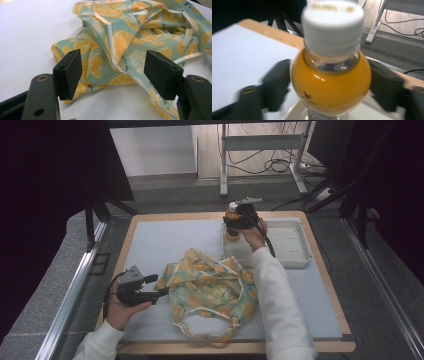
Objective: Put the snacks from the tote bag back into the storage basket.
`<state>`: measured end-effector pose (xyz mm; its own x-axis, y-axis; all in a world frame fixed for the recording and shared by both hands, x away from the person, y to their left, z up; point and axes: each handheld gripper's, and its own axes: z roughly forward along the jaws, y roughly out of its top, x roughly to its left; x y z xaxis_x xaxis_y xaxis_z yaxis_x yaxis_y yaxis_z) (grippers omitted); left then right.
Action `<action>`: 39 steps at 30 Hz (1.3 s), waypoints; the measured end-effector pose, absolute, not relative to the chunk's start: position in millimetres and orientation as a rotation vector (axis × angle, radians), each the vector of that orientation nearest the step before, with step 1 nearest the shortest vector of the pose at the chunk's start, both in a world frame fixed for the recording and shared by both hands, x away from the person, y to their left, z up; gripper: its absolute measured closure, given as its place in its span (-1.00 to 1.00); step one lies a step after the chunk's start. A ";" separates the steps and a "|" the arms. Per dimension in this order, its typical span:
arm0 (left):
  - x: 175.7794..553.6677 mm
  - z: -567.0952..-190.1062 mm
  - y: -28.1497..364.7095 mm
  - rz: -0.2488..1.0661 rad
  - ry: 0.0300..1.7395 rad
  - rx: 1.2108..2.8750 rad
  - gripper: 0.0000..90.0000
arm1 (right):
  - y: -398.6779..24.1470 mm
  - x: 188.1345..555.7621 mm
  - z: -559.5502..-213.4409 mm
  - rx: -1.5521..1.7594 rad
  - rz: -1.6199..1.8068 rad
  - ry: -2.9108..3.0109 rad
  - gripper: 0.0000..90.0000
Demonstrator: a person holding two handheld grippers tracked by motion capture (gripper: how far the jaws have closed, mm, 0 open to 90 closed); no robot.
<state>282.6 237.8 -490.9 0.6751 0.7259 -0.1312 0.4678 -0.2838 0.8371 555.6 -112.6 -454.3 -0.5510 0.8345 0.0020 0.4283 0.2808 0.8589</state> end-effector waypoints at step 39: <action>277.2 -485.8 235.5 0.336 0.904 1.935 -0.30 | -184.8 433.7 -400.7 1.012 1.437 2.083 -0.74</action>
<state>277.2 235.5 -485.8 0.6902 0.7117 -0.1307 0.4537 -0.2849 0.8444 433.7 -184.8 -400.7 -0.6508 0.7564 0.0660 0.3305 0.2039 0.9215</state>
